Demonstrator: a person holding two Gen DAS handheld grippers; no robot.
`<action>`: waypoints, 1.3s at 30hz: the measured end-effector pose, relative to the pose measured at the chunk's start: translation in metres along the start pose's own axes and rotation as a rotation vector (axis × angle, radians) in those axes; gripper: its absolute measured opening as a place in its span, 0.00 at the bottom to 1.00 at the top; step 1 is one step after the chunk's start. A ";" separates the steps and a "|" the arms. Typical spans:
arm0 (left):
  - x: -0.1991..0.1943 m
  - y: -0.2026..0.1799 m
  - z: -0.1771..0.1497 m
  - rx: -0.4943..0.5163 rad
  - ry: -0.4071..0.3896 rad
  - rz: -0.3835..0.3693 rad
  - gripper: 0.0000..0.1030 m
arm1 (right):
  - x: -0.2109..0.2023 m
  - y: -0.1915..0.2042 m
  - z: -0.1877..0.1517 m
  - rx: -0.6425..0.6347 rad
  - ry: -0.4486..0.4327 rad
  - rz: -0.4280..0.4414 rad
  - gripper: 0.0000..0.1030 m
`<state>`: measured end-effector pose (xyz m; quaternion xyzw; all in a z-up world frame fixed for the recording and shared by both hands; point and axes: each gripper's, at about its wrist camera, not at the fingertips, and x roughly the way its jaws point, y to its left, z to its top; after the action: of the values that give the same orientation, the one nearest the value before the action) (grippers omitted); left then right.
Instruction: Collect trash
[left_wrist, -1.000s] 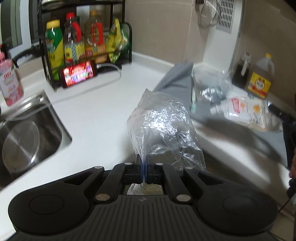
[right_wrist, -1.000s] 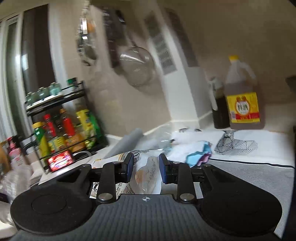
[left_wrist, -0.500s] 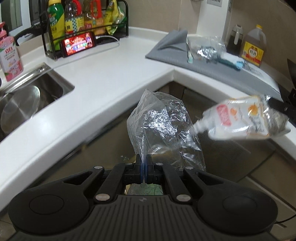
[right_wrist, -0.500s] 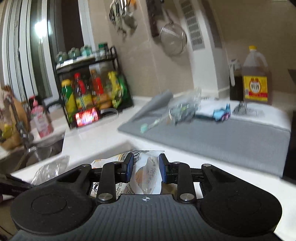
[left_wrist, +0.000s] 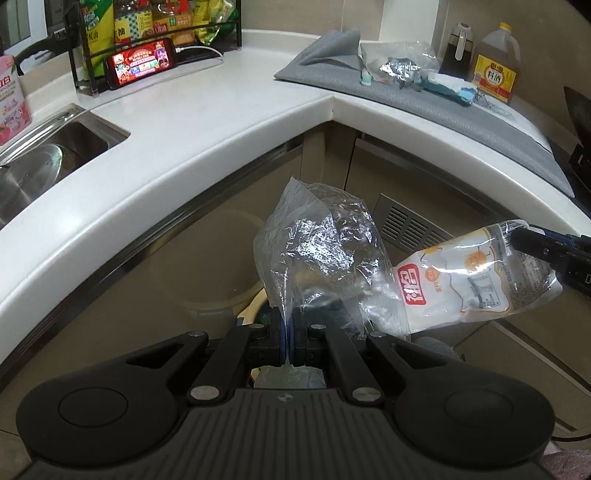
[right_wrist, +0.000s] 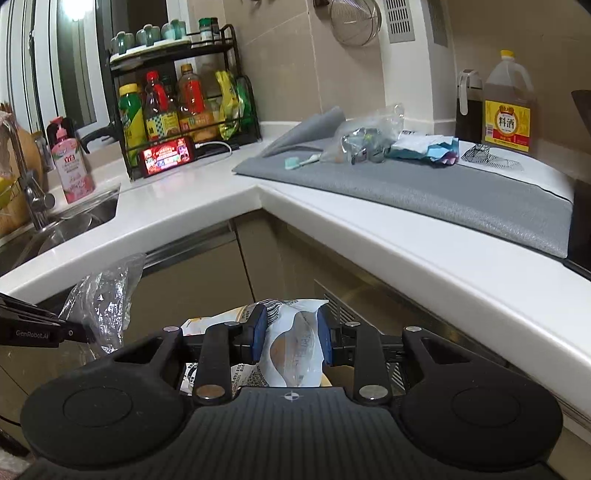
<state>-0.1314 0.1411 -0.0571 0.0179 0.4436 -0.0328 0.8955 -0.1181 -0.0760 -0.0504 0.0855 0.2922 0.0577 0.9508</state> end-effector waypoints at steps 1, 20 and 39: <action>0.001 -0.001 0.000 -0.001 0.002 0.002 0.02 | 0.001 0.001 0.000 -0.002 0.004 -0.001 0.31; 0.024 0.002 -0.002 -0.003 0.066 -0.028 0.02 | 0.025 0.003 -0.003 -0.006 0.073 -0.042 0.31; 0.088 -0.005 -0.003 0.013 0.247 -0.116 0.02 | 0.074 0.003 -0.021 -0.043 0.177 -0.096 0.31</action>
<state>-0.0812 0.1321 -0.1285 0.0018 0.5507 -0.0848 0.8304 -0.0689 -0.0587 -0.1076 0.0456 0.3777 0.0254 0.9245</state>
